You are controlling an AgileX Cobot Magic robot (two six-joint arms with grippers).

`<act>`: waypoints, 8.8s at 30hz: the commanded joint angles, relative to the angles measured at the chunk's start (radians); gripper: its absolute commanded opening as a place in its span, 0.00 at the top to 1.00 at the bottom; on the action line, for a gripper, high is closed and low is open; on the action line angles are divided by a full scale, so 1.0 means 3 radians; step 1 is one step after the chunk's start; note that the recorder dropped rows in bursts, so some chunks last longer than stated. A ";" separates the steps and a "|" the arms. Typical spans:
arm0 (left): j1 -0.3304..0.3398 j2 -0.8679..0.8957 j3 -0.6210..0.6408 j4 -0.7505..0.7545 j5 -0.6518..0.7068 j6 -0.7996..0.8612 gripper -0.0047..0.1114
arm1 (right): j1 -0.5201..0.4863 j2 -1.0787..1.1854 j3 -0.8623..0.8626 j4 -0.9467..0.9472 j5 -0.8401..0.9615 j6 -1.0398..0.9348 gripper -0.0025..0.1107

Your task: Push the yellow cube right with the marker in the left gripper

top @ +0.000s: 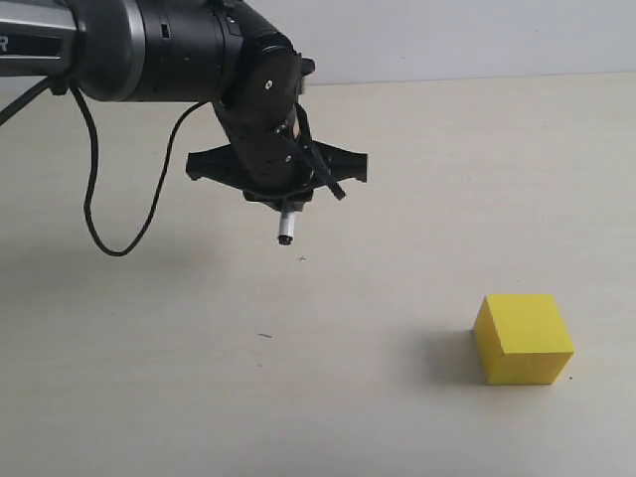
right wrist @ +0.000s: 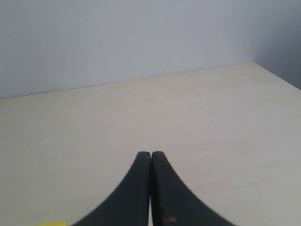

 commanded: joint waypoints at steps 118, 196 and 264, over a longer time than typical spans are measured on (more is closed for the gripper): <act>-0.0629 -0.0907 0.1304 -0.0396 -0.1904 0.1189 0.96 | -0.0022 -0.0018 0.0017 0.0003 -0.0016 -0.0001 0.98; 0.2360 -0.6530 0.4203 0.0229 -0.1570 0.1441 0.96 | -0.0022 -0.0018 0.0017 0.0003 -0.0016 -0.0001 0.98; 0.2352 -0.6699 0.4970 0.0208 -0.1531 0.1425 0.96 | -0.0022 -0.0018 0.0017 0.0003 -0.0017 -0.0001 0.98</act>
